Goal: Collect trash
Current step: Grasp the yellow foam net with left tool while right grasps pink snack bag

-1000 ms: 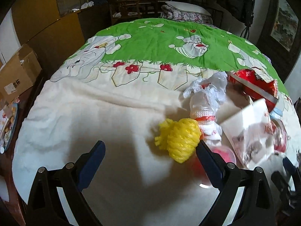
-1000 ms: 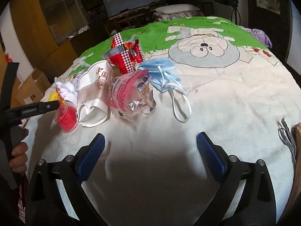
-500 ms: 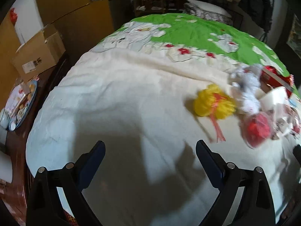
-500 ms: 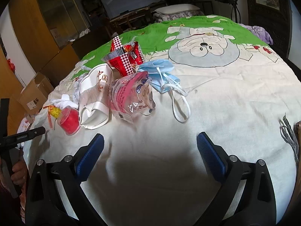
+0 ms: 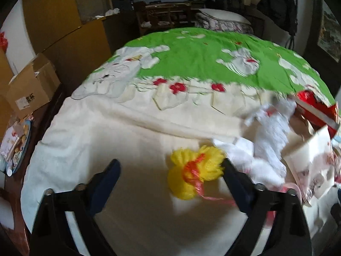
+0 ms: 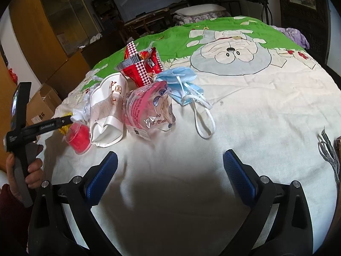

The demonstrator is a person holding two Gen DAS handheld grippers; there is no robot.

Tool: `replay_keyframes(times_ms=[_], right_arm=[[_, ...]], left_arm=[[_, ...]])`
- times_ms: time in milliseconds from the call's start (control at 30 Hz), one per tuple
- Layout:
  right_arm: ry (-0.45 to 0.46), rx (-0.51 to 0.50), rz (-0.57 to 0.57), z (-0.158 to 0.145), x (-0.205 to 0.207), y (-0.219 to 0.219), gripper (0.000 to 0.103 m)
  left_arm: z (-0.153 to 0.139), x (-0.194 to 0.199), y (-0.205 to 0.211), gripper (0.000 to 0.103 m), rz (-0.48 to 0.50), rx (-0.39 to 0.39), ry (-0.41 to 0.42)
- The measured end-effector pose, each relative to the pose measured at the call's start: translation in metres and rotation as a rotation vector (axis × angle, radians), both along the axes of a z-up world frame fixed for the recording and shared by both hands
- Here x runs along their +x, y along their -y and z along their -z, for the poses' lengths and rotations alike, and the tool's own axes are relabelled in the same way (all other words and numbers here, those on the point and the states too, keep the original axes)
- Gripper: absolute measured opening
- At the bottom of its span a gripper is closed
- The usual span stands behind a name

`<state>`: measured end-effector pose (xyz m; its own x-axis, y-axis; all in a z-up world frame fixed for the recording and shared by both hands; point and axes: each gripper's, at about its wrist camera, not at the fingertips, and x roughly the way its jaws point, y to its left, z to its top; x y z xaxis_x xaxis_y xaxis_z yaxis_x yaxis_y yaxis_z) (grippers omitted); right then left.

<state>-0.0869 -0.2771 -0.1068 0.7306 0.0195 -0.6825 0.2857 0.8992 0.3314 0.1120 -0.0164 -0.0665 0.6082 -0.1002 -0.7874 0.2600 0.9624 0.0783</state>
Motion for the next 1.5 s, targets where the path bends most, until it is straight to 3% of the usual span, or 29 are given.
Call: replay_keyframes(times_ms=[33, 100, 233, 333, 367, 400, 467, 500, 633, 700, 733, 767, 900, 1133, 1367, 1500], right_arm=[[0.0, 0.0, 0.0, 0.0, 0.0, 0.0, 0.096], [-0.001, -0.001, 0.0, 0.0, 0.0, 0.0, 0.096], [-0.001, 0.0, 0.0, 0.0, 0.0, 0.0, 0.096], [-0.001, 0.0, 0.0, 0.0, 0.0, 0.0, 0.096], [-0.001, 0.0, 0.0, 0.0, 0.0, 0.0, 0.096], [-0.002, 0.0, 0.0, 0.0, 0.0, 0.0, 0.096], [-0.002, -0.001, 0.0, 0.0, 0.0, 0.0, 0.096], [-0.001, 0.0, 0.0, 0.0, 0.0, 0.0, 0.096], [-0.002, -0.001, 0.0, 0.0, 0.0, 0.0, 0.096], [-0.001, 0.0, 0.0, 0.0, 0.0, 0.0, 0.096], [-0.001, 0.001, 0.0, 0.0, 0.0, 0.0, 0.096], [-0.001, 0.001, 0.0, 0.0, 0.0, 0.0, 0.096], [0.0, 0.003, -0.001, 0.0, 0.001, 0.0, 0.096], [0.023, 0.02, 0.009, -0.003, -0.001, 0.002, 0.097], [0.045, 0.053, 0.052, -0.011, 0.014, 0.008, 0.097], [0.089, 0.01, 0.022, -0.024, 0.026, -0.003, 0.095]], left_arm=[[0.0, 0.0, -0.004, 0.069, 0.008, -0.015, -0.011], [0.002, -0.006, -0.016, 0.046, 0.021, -0.024, -0.034], [0.013, -0.03, -0.044, 0.042, 0.005, -0.002, -0.063], [0.014, -0.051, -0.061, 0.043, 0.0, -0.014, -0.066], [0.013, -0.055, -0.064, 0.05, -0.001, -0.014, -0.064], [0.01, -0.057, -0.064, 0.066, 0.0, -0.018, -0.064], [0.004, -0.056, -0.062, 0.083, -0.004, -0.032, -0.041], [0.0, -0.054, -0.058, 0.085, -0.01, -0.031, -0.016], [-0.004, -0.037, -0.041, 0.086, -0.016, -0.023, 0.037], [0.004, -0.026, -0.034, 0.084, -0.035, 0.018, 0.064], [0.011, -0.022, -0.034, 0.08, -0.054, 0.033, 0.063], [0.02, -0.018, -0.036, 0.066, -0.066, 0.035, 0.044], [0.021, -0.025, -0.045, 0.056, -0.064, -0.018, 0.069], [0.026, -0.025, -0.04, 0.057, -0.069, 0.025, 0.063], [0.028, -0.019, -0.05, 0.08, -0.122, -0.002, 0.032], [0.029, -0.016, -0.055, 0.082, -0.133, -0.032, 0.014]])
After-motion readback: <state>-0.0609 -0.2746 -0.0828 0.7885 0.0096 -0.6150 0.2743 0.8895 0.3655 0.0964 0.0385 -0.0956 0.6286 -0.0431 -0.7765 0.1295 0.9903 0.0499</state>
